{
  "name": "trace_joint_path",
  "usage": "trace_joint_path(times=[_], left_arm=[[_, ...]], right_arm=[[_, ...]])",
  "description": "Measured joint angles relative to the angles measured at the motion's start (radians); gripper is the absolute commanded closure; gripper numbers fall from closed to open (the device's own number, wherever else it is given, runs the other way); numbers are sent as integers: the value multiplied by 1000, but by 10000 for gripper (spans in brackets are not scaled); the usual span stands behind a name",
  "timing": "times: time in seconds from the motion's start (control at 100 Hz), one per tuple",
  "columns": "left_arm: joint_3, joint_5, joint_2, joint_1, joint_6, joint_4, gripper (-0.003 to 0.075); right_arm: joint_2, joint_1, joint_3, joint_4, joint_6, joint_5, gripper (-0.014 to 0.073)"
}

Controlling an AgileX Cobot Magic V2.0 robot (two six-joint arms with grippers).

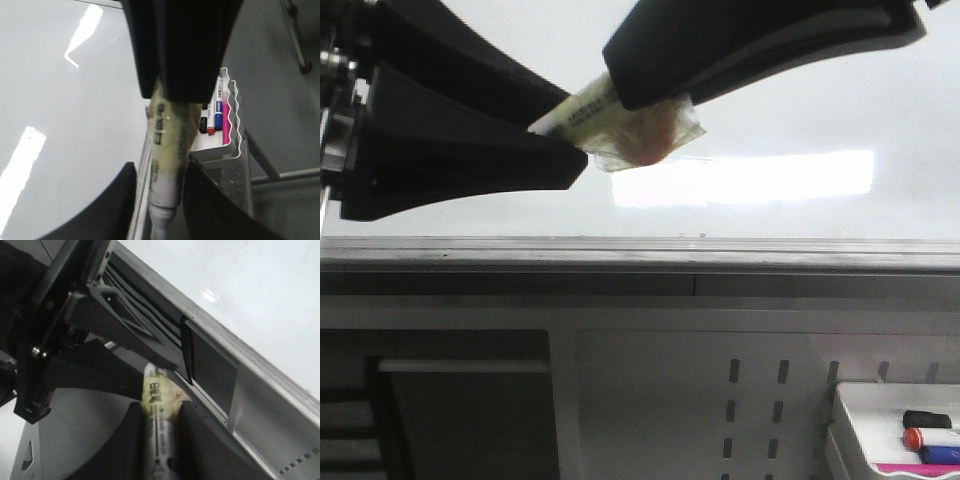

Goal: Write number 4 on whiteboard

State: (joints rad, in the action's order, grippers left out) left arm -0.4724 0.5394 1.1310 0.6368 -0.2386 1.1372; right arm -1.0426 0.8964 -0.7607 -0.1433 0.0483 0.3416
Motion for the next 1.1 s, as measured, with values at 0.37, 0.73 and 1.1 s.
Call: trace_joint_path(times=[0.37, 0.73, 1.1], left_arm=[[0, -278, -131, -45, -92, -197, 280], [0, -404, -244, -45, -96, -363, 280], [0, -423, -244, -45, -96, -424, 280]], right_arm=[[-35, -65, -54, -11, 0, -6, 660], [-270, -211, -323, 79, 0, 42, 660], [-437, -274, -458, 143, 0, 87, 659]])
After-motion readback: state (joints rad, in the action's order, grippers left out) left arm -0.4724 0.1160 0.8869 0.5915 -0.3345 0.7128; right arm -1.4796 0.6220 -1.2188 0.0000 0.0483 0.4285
